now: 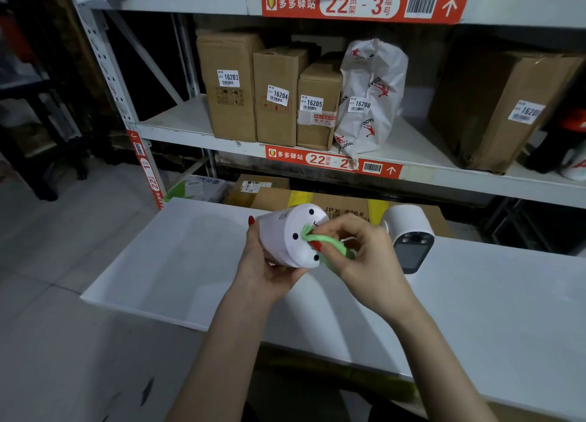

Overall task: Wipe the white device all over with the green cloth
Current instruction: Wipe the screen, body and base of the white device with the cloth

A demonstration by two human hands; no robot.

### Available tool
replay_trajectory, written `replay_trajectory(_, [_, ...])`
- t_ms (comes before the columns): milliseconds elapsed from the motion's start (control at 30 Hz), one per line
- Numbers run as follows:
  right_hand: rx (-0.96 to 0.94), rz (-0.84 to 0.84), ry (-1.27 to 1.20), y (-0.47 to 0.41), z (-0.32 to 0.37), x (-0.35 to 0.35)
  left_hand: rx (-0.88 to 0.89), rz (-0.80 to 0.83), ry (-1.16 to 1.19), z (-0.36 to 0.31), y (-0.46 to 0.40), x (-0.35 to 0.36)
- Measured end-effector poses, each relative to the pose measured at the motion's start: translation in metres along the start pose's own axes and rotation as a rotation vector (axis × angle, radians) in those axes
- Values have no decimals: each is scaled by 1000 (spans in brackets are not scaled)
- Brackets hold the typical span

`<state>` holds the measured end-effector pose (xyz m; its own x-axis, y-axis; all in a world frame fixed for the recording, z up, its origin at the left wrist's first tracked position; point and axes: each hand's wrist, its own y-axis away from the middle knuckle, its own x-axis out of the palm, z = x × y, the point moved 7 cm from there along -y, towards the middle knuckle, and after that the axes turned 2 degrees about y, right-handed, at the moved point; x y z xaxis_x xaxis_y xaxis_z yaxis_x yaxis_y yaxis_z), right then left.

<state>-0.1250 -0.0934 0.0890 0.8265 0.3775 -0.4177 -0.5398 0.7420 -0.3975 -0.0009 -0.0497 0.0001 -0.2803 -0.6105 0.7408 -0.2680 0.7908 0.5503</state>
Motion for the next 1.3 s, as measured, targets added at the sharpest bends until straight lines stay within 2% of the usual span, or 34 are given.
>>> replay_trajectory(100, [5, 45, -21, 1, 1, 1, 18, 1, -25, -2, 1, -1])
replay_trajectory(267, [3, -98, 39, -1, -2, -9, 24, -23, -26, -2, 4, 0])
replay_trajectory(500, [73, 102, 6, 0, -6, 3, 28, -37, -28, -4, 3, -2])
replay_trajectory(733, [72, 16, 6, 0, -7, 2, 40, -52, -36, -4, 5, -1])
replay_trajectory(967, [143, 114, 41, -1, -16, 2, 90, -83, -65, -8, 3, -5])
replay_trajectory(1033, [161, 74, 6, -1, -18, -3, 95, -82, -73, -9, 3, -5])
replay_trajectory(1300, [123, -307, -67, -2, -17, -32, 70, 18, -163, -9, -5, -4])
